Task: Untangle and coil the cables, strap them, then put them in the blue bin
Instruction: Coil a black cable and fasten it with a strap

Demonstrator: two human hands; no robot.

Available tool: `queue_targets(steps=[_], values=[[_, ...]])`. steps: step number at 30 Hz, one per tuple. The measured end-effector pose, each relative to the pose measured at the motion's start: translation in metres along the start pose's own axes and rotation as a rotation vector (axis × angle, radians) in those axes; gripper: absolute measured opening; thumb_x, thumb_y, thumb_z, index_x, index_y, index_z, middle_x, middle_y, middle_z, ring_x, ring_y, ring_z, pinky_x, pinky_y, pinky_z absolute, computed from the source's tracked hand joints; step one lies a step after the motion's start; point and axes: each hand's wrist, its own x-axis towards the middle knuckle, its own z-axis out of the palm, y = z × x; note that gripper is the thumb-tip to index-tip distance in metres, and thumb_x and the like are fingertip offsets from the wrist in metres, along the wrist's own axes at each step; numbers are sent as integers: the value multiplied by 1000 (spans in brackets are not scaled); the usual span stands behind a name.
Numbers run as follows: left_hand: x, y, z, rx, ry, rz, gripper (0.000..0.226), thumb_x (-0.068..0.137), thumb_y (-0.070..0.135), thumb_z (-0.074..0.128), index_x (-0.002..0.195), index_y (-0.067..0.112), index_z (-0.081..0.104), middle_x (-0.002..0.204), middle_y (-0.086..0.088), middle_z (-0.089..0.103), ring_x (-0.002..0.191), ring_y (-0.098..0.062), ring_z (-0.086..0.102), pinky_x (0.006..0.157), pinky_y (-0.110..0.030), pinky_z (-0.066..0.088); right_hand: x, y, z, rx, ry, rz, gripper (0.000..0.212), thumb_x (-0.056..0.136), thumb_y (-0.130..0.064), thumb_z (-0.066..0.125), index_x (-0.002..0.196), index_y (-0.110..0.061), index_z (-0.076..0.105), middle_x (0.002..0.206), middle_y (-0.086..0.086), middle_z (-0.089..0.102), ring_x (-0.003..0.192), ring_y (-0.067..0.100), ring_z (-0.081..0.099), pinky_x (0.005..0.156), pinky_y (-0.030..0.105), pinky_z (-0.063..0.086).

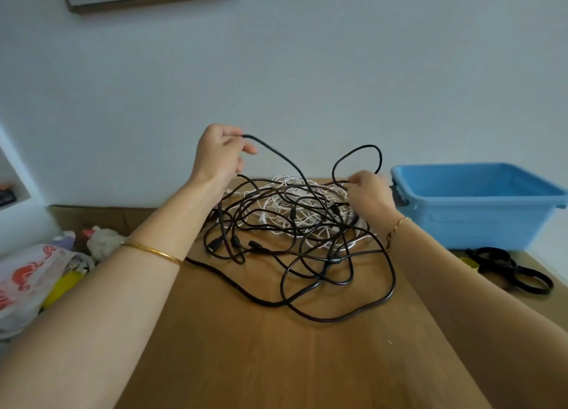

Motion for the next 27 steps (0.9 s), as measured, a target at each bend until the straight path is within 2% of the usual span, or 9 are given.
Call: queue_targets(steps=[4, 7, 11, 15, 18, 20, 22, 24, 27], values=[[-3, 37, 6, -17, -187, 115, 17, 91, 4, 48, 107, 7, 53, 83, -5, 70, 42, -8, 38, 38, -18, 26, -21, -39, -4, 209, -62, -450, 54, 89, -7, 51, 141, -17, 38, 144, 0, 39, 131, 15, 37, 110, 34, 32], [-5, 50, 10, -55, -247, 163, 16, 90, 2, 48, 106, 5, 52, 78, -5, 69, 41, -8, 37, 39, -18, 24, -22, -65, 0, 228, -134, -607, 39, 94, -17, 53, 132, -11, 48, 116, -1, 57, 109, 11, 51, 92, 23, 38], [-7, 39, 4, -54, -340, 88, 12, 95, 4, 47, 106, 6, 48, 74, -5, 64, 41, -6, 37, 37, -17, 26, -11, -73, -1, 370, -61, -524, 5, 94, -12, 52, 97, -10, 57, 75, 1, 57, 66, 12, 58, 66, 27, 42], [-13, 1, -14, 28, -514, -98, 13, 99, 14, 47, 96, 7, 58, 69, -1, 60, 52, -7, 51, 56, -22, 48, 7, -69, -13, 912, 82, -151, 9, 97, -8, 44, 95, -10, 53, 79, 3, 55, 59, 11, 63, 67, 32, 54], [-16, -22, -23, 14, -508, -170, 24, 102, 18, 40, 95, 8, 61, 59, 4, 46, 50, -8, 39, 52, -22, 44, 13, -56, -19, 483, 176, -88, 33, 93, -3, 43, 126, -7, 48, 122, 14, 54, 93, 19, 60, 79, 28, 50], [-13, -24, -23, -13, -496, -181, 26, 102, 20, 40, 94, 8, 62, 57, 4, 37, 45, -7, 28, 39, -17, 26, 5, -52, -16, 24, 244, -278, 67, 84, 5, 47, 145, -12, 26, 150, 13, 27, 129, 28, 38, 104, 34, 35], [-11, -18, -17, -20, -560, -185, 27, 101, 21, 41, 94, 7, 63, 55, 5, 34, 43, -6, 23, 36, -17, 17, -7, -56, -10, -266, 306, -549, 80, 81, 2, 52, 149, -20, 16, 157, 7, 14, 142, 30, 16, 114, 41, 21], [-12, -9, -10, -39, -659, -193, 27, 101, 21, 43, 93, 7, 65, 53, 6, 33, 42, -5, 21, 37, -18, 14, -10, -60, -2, -477, 260, -750, 68, 88, -11, 55, 147, -23, 25, 157, 4, 18, 145, 28, 9, 117, 45, 13], [-14, -4, -4, -90, -760, -200, 27, 100, 22, 44, 93, 7, 66, 51, 7, 33, 42, -5, 20, 37, -17, 13, -6, -57, 7, -499, 269, -901, 36, 90, -22, 59, 126, -18, 56, 141, 6, 46, 140, 30, 27, 112, 49, 22]])
